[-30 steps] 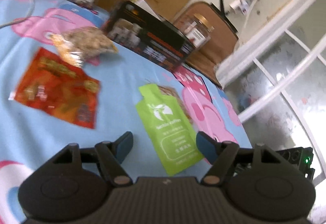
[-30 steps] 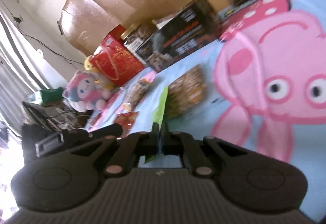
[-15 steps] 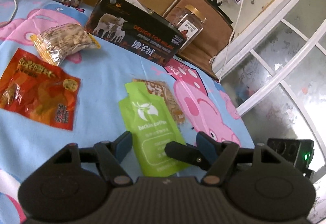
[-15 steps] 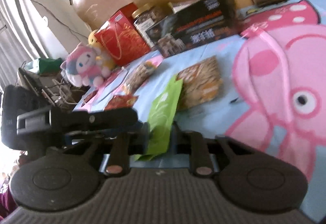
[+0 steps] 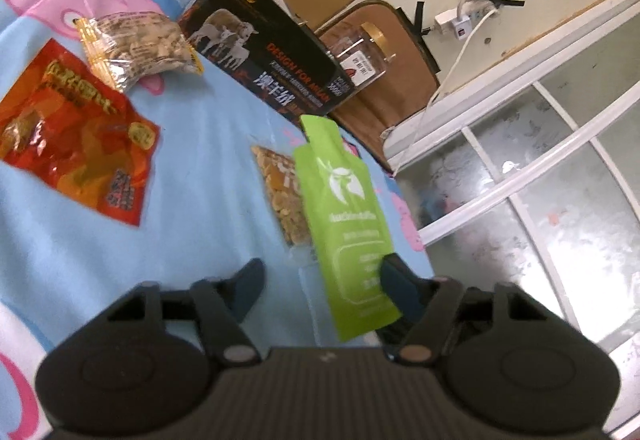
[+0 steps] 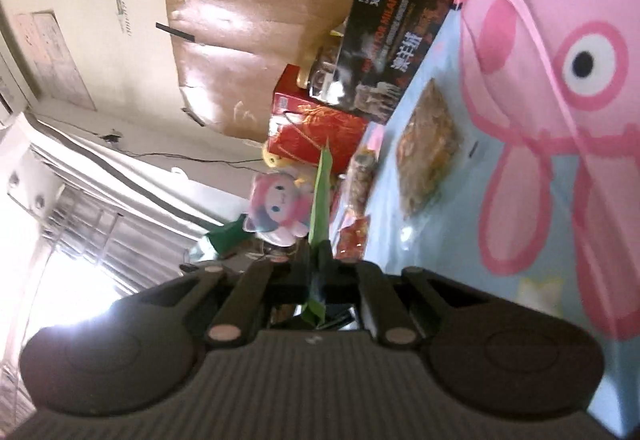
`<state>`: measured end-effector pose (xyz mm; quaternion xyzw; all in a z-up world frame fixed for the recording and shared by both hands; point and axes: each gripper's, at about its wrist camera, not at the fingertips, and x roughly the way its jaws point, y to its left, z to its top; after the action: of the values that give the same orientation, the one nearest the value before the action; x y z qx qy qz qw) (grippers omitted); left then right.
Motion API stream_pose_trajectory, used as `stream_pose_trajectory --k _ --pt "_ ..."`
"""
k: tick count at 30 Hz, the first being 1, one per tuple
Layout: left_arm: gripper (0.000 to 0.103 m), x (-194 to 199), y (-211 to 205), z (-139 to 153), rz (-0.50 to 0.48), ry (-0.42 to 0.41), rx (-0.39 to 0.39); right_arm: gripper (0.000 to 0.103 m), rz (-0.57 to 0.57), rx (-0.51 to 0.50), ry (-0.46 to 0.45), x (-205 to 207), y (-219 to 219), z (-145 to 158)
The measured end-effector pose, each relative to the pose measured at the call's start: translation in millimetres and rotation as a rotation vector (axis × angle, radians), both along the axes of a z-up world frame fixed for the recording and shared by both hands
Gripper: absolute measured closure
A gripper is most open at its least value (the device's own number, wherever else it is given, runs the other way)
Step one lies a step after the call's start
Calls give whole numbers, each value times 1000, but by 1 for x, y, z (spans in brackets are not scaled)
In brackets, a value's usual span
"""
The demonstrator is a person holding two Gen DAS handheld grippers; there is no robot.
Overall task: Organize snacks
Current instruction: 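Grasp the green pouch with the left gripper and drop it into the black box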
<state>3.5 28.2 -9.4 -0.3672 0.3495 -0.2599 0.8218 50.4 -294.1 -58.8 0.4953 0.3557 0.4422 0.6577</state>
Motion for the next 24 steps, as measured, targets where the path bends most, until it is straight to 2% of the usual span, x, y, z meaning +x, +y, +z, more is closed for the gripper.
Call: stream_pose_trajectory --k 1,2,5,7,12,14,16,18,21,23,24 --pt "66 1 -1 1 -12 -6 -7 97 -5 -11 -4 0 -1 1" --pt "72 3 -2 3 -28 -10 -14 97 -9 -22 -5 1 -1 1" --pt "72 9 -9 12 -29 -42 46 97 -12 -30 4 8 -4 3" --pt "72 19 -12 21 -31 -62 70 97 -23 -58 -25 14 -4 12" --pt "73 60 -19 60 -12 -134 157 97 -89 -136 -135 49 6 52" --pt "72 86 -20 75 6 -145 185 97 -129 -158 -148 67 12 64" --pt "72 112 -20 85 22 -133 189 96 -174 -171 -143 89 18 74" --pt "72 141 -18 91 42 -90 177 96 -218 -171 -97 112 23 80" --pt "60 176 -17 96 102 -42 202 92 -290 -181 -39 136 31 82" --pt "55 189 -18 99 162 -35 254 73 -360 -229 -57 146 36 87" --pt "55 192 -16 99 178 -29 256 56 -394 -263 -82 147 37 91"
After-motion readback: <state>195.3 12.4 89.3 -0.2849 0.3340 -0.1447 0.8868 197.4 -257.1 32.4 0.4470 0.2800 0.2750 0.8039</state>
